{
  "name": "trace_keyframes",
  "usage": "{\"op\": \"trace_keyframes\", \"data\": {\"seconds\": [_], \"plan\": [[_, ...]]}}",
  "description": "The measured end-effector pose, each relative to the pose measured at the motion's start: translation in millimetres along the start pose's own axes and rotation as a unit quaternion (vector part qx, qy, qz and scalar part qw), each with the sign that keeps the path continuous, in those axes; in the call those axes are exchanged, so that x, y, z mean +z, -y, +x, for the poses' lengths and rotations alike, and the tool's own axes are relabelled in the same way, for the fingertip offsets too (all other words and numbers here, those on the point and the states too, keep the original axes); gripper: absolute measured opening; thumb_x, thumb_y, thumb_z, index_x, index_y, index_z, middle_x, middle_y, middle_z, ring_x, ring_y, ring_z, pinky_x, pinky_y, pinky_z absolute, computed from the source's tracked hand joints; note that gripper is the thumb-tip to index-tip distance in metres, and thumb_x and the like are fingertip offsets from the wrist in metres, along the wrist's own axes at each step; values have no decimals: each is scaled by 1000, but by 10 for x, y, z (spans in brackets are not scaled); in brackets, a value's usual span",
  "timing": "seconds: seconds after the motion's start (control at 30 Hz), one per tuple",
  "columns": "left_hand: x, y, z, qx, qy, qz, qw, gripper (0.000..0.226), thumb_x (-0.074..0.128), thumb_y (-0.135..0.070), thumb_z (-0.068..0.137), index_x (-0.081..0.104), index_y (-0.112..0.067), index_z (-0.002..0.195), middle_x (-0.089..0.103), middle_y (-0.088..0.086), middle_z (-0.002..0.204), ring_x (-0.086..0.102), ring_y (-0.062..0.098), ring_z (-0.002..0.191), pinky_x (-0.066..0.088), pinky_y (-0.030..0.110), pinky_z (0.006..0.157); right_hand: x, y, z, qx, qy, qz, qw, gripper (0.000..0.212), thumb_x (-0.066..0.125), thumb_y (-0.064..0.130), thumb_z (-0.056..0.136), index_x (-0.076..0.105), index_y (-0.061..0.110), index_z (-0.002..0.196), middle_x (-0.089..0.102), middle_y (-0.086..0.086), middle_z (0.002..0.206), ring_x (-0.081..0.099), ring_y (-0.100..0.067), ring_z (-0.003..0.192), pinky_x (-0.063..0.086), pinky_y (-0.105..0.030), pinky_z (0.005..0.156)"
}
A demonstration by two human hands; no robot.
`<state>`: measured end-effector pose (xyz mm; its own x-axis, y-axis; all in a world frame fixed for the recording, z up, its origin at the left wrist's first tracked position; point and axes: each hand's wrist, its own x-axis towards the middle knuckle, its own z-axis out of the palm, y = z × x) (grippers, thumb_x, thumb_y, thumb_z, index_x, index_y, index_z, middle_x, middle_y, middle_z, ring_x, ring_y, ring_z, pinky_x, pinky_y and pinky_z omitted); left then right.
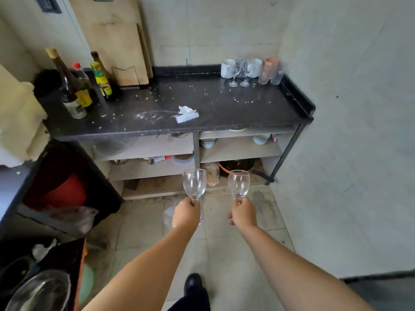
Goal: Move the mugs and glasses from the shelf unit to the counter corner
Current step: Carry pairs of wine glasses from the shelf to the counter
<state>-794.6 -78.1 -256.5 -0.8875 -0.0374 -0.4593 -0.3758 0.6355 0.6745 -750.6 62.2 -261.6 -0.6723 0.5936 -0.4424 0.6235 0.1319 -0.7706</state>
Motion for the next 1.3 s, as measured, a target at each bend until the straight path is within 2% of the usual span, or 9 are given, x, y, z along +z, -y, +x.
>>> {"op": "trace_keyframes", "data": {"seconds": [0.13,0.47,0.63,0.73,0.8,0.87,1.03,1.17,1.3], "plan": [[-15,-413,538,42,19,33,998,23,42,-18,88,49,-13,67,53,3,66,48,20,59,37,25,55,-31,294,401,19,-17,34,999,19,37,20,100,52,10,104,65,-16,84,54,-12,44,38,-16,32],[597,-1567,1689,61,70,85,992,22,42,-22,91,60,-8,89,64,12,88,62,31,85,48,35,79,-405,821,1801,38,-71,70,994,14,40,19,99,51,12,102,58,-2,72,61,-15,55,50,-25,43],[1027,-2383,2333,64,67,60,994,25,42,-19,93,63,-6,90,66,7,79,59,22,72,45,30,70,-711,1223,2817,24,-70,29,997,24,40,20,97,57,4,103,66,-17,92,69,-34,81,58,-50,75],[1247,-2817,2650,51,68,38,996,24,42,-17,91,64,-7,89,70,9,90,61,22,77,45,30,71,-954,1460,3388,13,-59,4,998,20,38,22,99,55,11,99,65,-8,78,66,-20,66,59,-38,66],[1354,-3096,2847,56,65,33,996,22,44,-18,91,62,-7,86,69,11,91,59,23,77,46,31,70,-1099,1618,3748,12,-57,2,998,19,37,22,99,52,12,97,59,-3,71,62,-15,58,59,-40,66],[1462,-3316,3046,56,62,25,996,21,46,-19,91,62,-7,85,69,12,91,58,23,77,48,32,70,-1201,1751,4081,19,-58,5,998,19,38,23,99,54,11,98,58,-2,71,62,-15,57,59,-41,66],[1695,-3794,3564,47,70,16,996,22,48,-20,90,66,-6,91,70,10,94,63,26,84,46,30,73,-1319,1964,4764,33,-71,8,997,17,40,21,98,54,11,101,61,-5,77,61,-11,53,47,-22,43],[1845,-4170,3981,68,90,24,993,23,50,-21,90,67,-6,93,71,8,93,65,24,85,47,29,73,-1373,2171,5214,36,-84,33,995,15,41,18,97,53,10,97,61,-11,84,60,-15,57,51,-24,49],[1993,-4575,4360,77,114,28,990,18,51,-21,88,63,-9,82,68,6,84,64,23,78,48,31,71,-1503,2381,5601,-3,-114,-10,993,18,44,15,96,54,9,82,56,-1,73,54,-16,67,40,-13,55]]}}
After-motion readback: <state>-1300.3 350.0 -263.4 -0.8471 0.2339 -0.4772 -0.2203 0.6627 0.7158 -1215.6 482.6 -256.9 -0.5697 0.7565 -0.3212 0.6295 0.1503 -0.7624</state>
